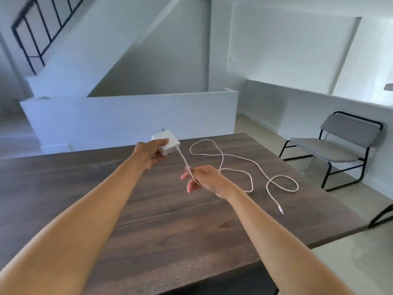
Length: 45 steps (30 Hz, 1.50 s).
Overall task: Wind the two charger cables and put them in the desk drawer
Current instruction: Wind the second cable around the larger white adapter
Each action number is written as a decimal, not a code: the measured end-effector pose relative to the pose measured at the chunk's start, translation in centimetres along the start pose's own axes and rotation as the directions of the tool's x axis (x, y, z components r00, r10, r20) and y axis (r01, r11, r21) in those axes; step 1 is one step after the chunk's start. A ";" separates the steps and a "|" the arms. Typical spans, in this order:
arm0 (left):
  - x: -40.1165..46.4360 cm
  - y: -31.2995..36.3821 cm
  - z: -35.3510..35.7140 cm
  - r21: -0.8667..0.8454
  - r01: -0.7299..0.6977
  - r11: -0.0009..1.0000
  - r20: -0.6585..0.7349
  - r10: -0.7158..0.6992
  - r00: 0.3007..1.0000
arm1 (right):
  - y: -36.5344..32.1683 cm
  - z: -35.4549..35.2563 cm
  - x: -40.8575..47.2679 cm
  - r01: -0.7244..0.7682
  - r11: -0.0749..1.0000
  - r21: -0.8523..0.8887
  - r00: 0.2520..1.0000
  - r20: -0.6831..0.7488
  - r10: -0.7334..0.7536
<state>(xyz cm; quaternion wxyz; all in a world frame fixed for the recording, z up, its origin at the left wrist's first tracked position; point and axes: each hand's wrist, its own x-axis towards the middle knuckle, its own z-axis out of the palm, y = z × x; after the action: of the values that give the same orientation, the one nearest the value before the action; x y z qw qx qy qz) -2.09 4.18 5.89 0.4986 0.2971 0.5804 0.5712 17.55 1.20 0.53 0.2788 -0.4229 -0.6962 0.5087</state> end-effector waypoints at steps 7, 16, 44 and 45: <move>1.4 0.9 -8.5 0.292 -0.154 0.944 -0.367 0.259 0.893 | -3.4 3.5 2.3 0.128 0.977 -0.173 0.988 0.108 -0.110; 0.9 0.6 -11.6 0.879 -0.371 0.299 0.218 0.440 0.871 | -9.5 0.6 4.0 0.278 0.769 -0.576 0.959 0.117 -0.259; -0.4 3.6 -3.7 -0.048 -0.141 0.989 0.216 0.149 0.965 | -2.5 -0.3 6.4 0.011 0.986 0.164 1.000 -0.010 -0.010; -0.1 3.6 -3.5 -0.082 -0.142 0.986 0.136 0.152 0.979 | -2.5 -0.4 6.2 0.012 0.989 0.146 1.000 -0.005 -0.012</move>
<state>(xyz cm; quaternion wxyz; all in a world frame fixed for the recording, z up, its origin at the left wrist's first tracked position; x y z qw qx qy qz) -6.05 3.44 8.85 0.5054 0.3610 0.4989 0.6045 14.05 6.48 2.78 0.3136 -0.3982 -0.6589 0.5559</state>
